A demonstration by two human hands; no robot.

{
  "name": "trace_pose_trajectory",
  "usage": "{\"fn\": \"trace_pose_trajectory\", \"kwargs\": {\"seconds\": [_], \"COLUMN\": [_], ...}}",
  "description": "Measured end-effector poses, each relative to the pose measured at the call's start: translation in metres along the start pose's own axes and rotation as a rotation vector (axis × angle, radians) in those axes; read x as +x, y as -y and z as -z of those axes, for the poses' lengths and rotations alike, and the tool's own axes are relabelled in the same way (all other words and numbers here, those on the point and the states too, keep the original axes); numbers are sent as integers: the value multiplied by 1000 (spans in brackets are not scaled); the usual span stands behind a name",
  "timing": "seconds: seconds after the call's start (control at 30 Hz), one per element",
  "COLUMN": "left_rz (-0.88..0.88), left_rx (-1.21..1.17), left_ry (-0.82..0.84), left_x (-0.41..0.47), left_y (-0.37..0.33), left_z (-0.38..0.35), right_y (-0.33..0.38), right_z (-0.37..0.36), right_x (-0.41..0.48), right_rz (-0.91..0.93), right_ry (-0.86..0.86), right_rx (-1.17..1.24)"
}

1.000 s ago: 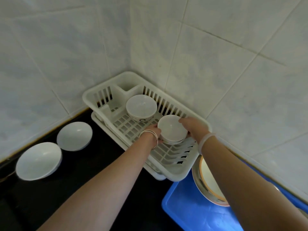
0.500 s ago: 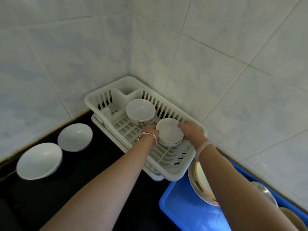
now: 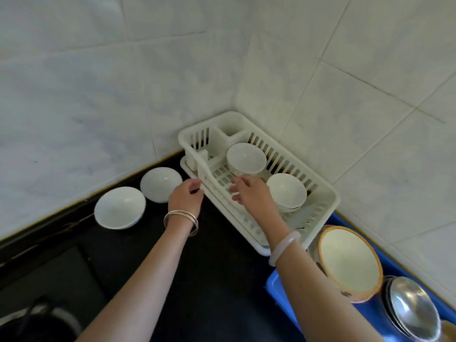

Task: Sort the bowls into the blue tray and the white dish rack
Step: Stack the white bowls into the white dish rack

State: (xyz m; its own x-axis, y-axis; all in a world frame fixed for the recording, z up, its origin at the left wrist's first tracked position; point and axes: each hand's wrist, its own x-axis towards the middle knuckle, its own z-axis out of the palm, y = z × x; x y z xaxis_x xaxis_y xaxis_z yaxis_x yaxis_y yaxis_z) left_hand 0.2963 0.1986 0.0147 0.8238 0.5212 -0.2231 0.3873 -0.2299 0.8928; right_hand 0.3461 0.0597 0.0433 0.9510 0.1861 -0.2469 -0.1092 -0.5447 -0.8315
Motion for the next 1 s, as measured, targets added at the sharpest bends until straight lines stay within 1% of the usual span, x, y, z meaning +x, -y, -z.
{"fn": "trace_pose_trajectory", "kwargs": {"seconds": [0.1,0.17,0.23,0.33,0.43,0.5,0.57,0.67,0.73,0.77,0.9,1.0], "left_rz": [67,114,170,205,240,262,308,372,378,376,388,399], "left_rx": [46,75,108,125,58,-11,-126,-276,-339,-385,-601,-703], "left_ry": [-178,-283,-376,-493,-562,-558,-538,-511,-478,-463,-415,-401], "left_x": [-9,-9,-5,3,11,17,22,29,32,33,36,38], "left_y": [38,63,84,108,124,133,139,149,155,158,164,166], "left_z": [38,58,74,92,103,108,110,112,111,111,112,114], "right_y": [7,6,3,-1,-3,-5,-6,-7,-3,0,9,20], "right_z": [-54,-86,-112,-139,-157,-166,-173,-182,-185,-186,-180,-171], "right_x": [0,3,9,21,34,41,48,56,59,60,61,58], "right_rz": [-31,-69,-80,-61,-90,-115,-171,-304,-399,-426,-410,-294], "right_ry": [100,140,171,191,183,167,151,132,124,116,61,62], "right_rx": [-33,-48,-119,-266,-303,-274,-182,86,271,326,445,457]}}
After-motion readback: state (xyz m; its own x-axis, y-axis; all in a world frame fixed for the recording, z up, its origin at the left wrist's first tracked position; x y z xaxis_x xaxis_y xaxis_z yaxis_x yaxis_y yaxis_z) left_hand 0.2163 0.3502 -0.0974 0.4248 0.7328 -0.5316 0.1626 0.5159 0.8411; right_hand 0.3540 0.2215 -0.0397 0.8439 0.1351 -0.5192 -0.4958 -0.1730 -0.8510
